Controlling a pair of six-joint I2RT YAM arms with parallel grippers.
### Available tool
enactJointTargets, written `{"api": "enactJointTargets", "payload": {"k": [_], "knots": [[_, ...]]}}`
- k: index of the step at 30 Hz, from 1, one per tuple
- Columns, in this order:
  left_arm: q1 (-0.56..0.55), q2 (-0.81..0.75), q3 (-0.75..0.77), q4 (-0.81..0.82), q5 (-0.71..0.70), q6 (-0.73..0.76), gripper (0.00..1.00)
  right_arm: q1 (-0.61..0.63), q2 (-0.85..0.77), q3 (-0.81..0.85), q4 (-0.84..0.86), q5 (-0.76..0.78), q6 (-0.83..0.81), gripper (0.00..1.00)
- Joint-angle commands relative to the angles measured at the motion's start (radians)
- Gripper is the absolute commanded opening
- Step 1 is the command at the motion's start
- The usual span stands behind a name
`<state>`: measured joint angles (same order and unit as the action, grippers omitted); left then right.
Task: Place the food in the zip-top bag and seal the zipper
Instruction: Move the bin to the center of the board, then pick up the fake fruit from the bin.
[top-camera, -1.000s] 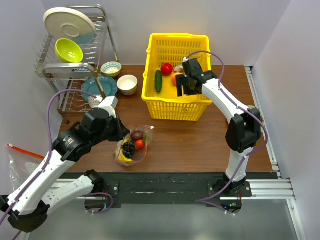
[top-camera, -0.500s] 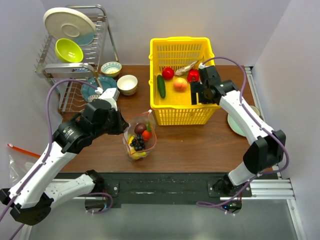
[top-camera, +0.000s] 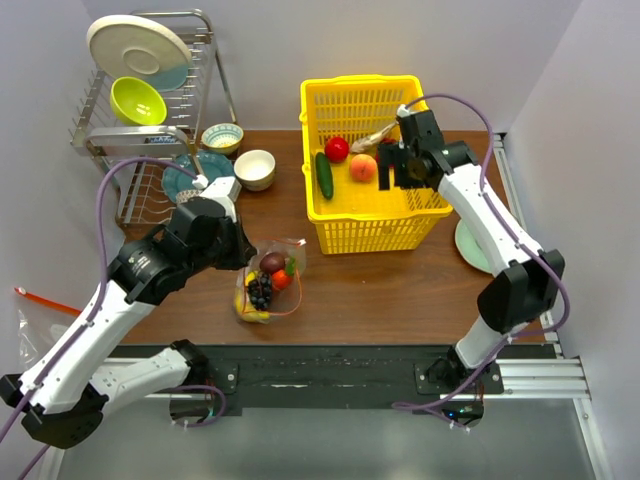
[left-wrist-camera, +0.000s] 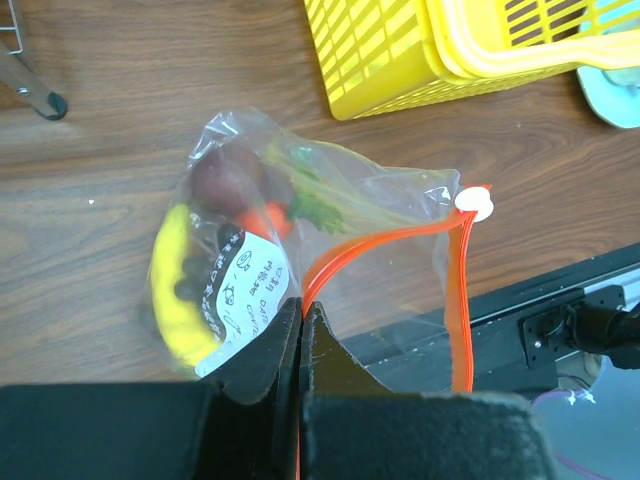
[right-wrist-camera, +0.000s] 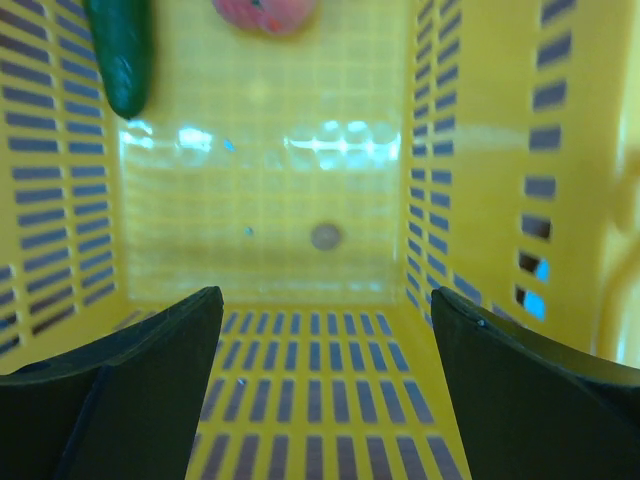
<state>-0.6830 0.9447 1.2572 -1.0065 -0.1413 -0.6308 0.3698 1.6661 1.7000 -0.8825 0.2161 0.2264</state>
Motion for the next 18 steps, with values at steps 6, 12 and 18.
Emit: {"api": "enactJointTargets", "payload": {"k": [6,12,18], "knots": [[-0.001,0.019,0.068,-0.004,-0.038,0.037,0.0,-0.003,0.314,0.292,0.125,-0.089,0.002,0.98],[0.0,0.032,0.051,0.011,-0.017,0.033,0.0,-0.002,0.553,0.533,0.132,-0.031,-0.007,0.98],[-0.001,0.04,0.05,0.005,-0.034,0.039,0.0,-0.005,0.699,0.598,0.214,0.0,0.002,0.98]]}}
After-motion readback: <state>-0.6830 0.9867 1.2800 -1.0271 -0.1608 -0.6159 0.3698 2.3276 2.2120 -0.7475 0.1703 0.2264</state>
